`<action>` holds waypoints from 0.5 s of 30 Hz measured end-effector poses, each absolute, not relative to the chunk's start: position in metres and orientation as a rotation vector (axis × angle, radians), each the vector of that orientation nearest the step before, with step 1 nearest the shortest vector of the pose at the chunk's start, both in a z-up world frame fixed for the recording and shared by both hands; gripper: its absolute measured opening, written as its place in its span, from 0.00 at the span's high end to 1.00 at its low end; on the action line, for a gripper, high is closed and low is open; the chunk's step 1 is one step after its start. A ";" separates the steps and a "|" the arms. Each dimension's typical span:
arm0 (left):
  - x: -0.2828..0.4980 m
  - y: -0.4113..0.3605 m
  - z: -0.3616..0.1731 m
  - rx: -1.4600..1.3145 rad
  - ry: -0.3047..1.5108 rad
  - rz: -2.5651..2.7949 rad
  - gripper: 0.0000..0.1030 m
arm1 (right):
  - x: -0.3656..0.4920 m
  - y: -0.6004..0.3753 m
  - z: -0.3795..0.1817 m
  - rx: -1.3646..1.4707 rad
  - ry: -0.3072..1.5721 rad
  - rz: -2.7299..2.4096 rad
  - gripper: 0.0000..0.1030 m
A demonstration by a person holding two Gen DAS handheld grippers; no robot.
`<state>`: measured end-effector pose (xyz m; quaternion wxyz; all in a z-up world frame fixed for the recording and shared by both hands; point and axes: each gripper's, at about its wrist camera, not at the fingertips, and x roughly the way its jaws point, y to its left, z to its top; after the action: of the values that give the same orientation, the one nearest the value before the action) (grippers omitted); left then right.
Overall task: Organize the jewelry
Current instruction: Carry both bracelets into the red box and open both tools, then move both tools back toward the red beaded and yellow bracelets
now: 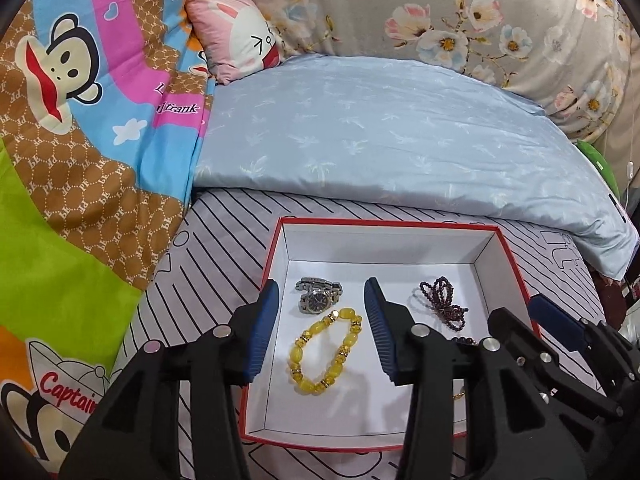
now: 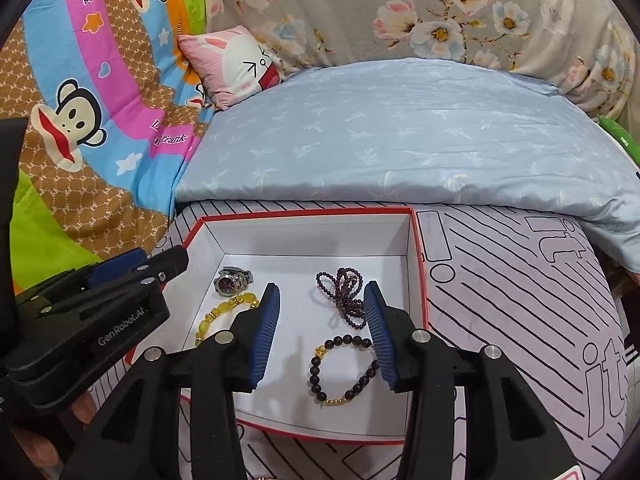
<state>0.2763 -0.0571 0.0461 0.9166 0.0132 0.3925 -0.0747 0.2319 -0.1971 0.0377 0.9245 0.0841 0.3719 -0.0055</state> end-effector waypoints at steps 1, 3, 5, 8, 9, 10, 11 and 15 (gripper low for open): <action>0.276 -0.057 0.046 0.026 0.808 -0.155 0.59 | 0.231 -0.197 0.038 0.173 0.762 -0.011 0.58; 0.274 -0.057 0.047 0.026 0.808 -0.152 0.59 | 0.228 -0.198 0.040 0.176 0.758 -0.012 0.57; 0.271 -0.055 0.048 0.025 0.808 -0.151 0.59 | 0.223 -0.200 0.041 0.179 0.755 -0.016 0.57; 0.265 -0.050 0.050 0.020 0.808 -0.147 0.59 | 0.213 -0.204 0.044 0.191 0.752 -0.021 0.57; 0.263 -0.048 0.051 0.016 0.807 -0.146 0.59 | 0.209 -0.206 0.044 0.197 0.751 -0.022 0.57; 0.260 -0.046 0.052 0.011 0.807 -0.144 0.59 | 0.204 -0.207 0.045 0.202 0.749 -0.023 0.57; 0.256 -0.044 0.053 0.008 0.806 -0.142 0.59 | 0.199 -0.208 0.046 0.205 0.747 -0.025 0.57; 0.238 -0.036 0.054 0.004 0.807 -0.137 0.59 | 0.172 -0.209 0.049 0.204 0.741 -0.034 0.57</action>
<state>0.2378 -0.0364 0.0542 0.9175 0.0021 0.3922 -0.0667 0.1721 -0.2087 0.0491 0.9270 0.0995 0.3612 -0.0166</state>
